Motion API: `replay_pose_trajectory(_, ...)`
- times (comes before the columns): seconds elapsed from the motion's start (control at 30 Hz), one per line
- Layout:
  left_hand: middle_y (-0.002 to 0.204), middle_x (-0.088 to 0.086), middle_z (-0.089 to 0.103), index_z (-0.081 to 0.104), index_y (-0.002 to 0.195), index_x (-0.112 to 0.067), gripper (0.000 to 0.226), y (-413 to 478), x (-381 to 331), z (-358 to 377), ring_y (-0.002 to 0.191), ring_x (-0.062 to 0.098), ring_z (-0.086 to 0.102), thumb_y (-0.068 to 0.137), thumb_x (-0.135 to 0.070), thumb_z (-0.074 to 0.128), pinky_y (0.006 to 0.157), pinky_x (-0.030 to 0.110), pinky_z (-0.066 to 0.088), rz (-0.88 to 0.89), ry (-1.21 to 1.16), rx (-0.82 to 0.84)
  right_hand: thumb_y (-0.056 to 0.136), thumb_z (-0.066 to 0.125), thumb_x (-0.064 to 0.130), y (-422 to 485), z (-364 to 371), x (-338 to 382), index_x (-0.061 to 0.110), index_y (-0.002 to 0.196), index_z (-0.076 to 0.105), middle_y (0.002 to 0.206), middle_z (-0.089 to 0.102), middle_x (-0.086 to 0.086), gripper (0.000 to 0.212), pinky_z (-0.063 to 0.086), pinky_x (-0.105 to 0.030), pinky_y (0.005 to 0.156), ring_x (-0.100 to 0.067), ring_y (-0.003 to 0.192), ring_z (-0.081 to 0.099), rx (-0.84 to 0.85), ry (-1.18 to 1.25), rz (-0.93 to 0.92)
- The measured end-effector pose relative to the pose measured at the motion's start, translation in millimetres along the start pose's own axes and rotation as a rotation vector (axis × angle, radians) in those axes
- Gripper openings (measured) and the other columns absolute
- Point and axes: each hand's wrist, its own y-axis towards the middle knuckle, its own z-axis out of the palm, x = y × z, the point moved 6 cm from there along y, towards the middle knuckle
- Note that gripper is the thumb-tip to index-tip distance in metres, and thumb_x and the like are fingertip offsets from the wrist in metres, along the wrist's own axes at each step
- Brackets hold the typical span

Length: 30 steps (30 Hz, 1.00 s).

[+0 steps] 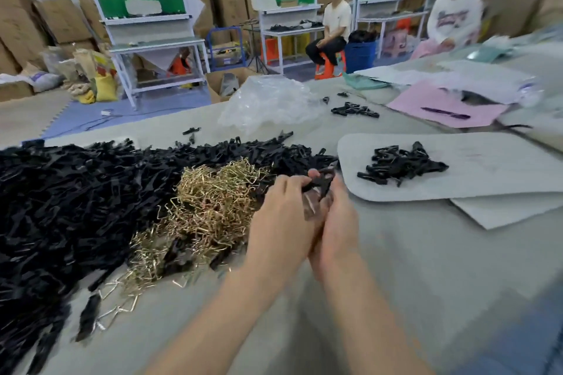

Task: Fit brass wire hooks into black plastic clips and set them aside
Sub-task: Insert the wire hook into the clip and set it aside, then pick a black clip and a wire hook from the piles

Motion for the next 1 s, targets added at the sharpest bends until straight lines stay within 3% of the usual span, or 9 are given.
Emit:
replay_pose_trajectory(0.1, 0.123, -0.001, 0.055, 0.054, 0.129, -0.022, 0.045, 46.9, -42.7, 66.6, 0.115, 0.021, 0.055, 0.094, -0.049, 0.052, 0.089, 0.038, 0.047, 0.027, -0.050, 0.104, 0.100, 0.049, 0.034, 19.6, -37.9, 47.8, 0.023, 0.094, 0.059, 0.091, 0.058, -0.002, 0.017, 0.046, -0.031, 0.072, -0.017, 0.083, 0.057, -0.144, -0.112, -0.078)
replay_pose_trajectory(0.27, 0.148, 0.011, 0.042, 0.034, 0.150, -0.012, 0.064, 113.0, -80.9, 142.1, 0.134, 0.029, 0.044, 0.100, -0.048, 0.051, 0.105, 0.041, 0.039, -0.036, -0.172, 0.284, 0.103, 0.043, 0.024, 30.5, -78.3, 93.9, 0.016, 0.114, 0.055, 0.104, 0.063, -0.002, 0.018, 0.049, -0.027, 0.087, -0.015, 0.093, 0.061, -0.278, -0.193, -0.247)
replay_pose_trajectory(0.37, 0.145, 0.011, 0.047, 0.040, 0.146, -0.012, 0.059, 112.6, -76.4, 148.0, 0.132, 0.026, 0.046, 0.100, -0.046, 0.050, 0.107, 0.039, 0.039, -0.041, -0.181, 0.286, 0.104, 0.043, 0.022, 30.2, -79.2, 99.2, 0.015, 0.142, 0.050, 0.113, 0.067, 0.000, 0.039, 0.048, -0.030, 0.097, -0.013, 0.099, 0.065, -0.268, -0.199, -0.262)
replay_pose_trajectory(0.53, 0.136, -0.002, 0.053, 0.051, 0.138, -0.021, 0.042, 71.3, -32.0, 90.5, 0.127, 0.016, 0.047, 0.101, -0.041, 0.046, 0.107, 0.035, 0.040, 0.053, -0.128, 0.188, 0.102, 0.049, 0.026, 15.8, -45.4, 65.4, 0.038, 0.137, 0.050, 0.128, 0.065, 0.007, 0.037, 0.047, -0.032, 0.104, -0.010, 0.119, 0.062, -0.166, -0.397, -0.235)
replay_pose_trajectory(0.73, 0.121, -0.007, 0.058, 0.058, 0.128, -0.018, 0.031, -24.9, 64.6, -36.1, 0.112, 0.011, 0.053, 0.098, -0.025, 0.058, 0.098, 0.029, 0.042, 0.101, 0.120, -0.045, 0.101, 0.049, 0.015, -33.0, 18.7, -19.1, 0.043, 0.125, 0.055, 0.123, 0.059, 0.020, 0.037, 0.045, -0.011, 0.083, 0.009, 0.103, 0.059, 0.125, -0.603, -0.226)
replay_pose_trajectory(0.83, 0.118, -0.005, 0.062, 0.061, 0.124, -0.017, 0.030, -81.6, 126.9, -89.8, 0.108, 0.020, 0.056, 0.094, -0.022, 0.063, 0.094, 0.035, 0.043, -0.085, 0.291, -0.167, 0.102, 0.046, 0.020, -60.8, 41.5, -68.5, 0.046, 0.131, 0.049, 0.126, 0.053, 0.028, 0.039, 0.039, -0.002, 0.083, 0.017, 0.109, 0.050, 0.272, -0.840, -0.243)
replay_pose_trajectory(0.93, 0.116, 0.001, 0.065, 0.065, 0.120, -0.015, 0.042, -129.5, 176.4, -129.4, 0.106, 0.030, 0.060, 0.090, -0.040, 0.049, 0.090, 0.044, 0.046, -0.303, 0.424, -0.209, 0.102, 0.043, 0.019, -83.7, 55.4, -115.9, 0.045, 0.134, 0.046, 0.130, 0.048, 0.027, 0.041, 0.038, -0.012, 0.095, 0.013, 0.113, 0.046, 0.400, -1.033, -0.253)
replay_pose_trajectory(1.0, 0.117, -0.001, 0.065, 0.065, 0.122, -0.019, 0.045, -148.2, 196.4, -146.3, 0.109, 0.029, 0.058, 0.091, -0.046, 0.047, 0.092, 0.042, 0.043, -0.382, 0.431, -0.204, 0.102, 0.042, 0.018, -94.3, 60.6, -143.1, 0.040, 0.137, 0.045, 0.132, 0.048, 0.023, 0.041, 0.039, -0.020, 0.102, 0.008, 0.118, 0.046, 0.471, -1.169, -0.292)
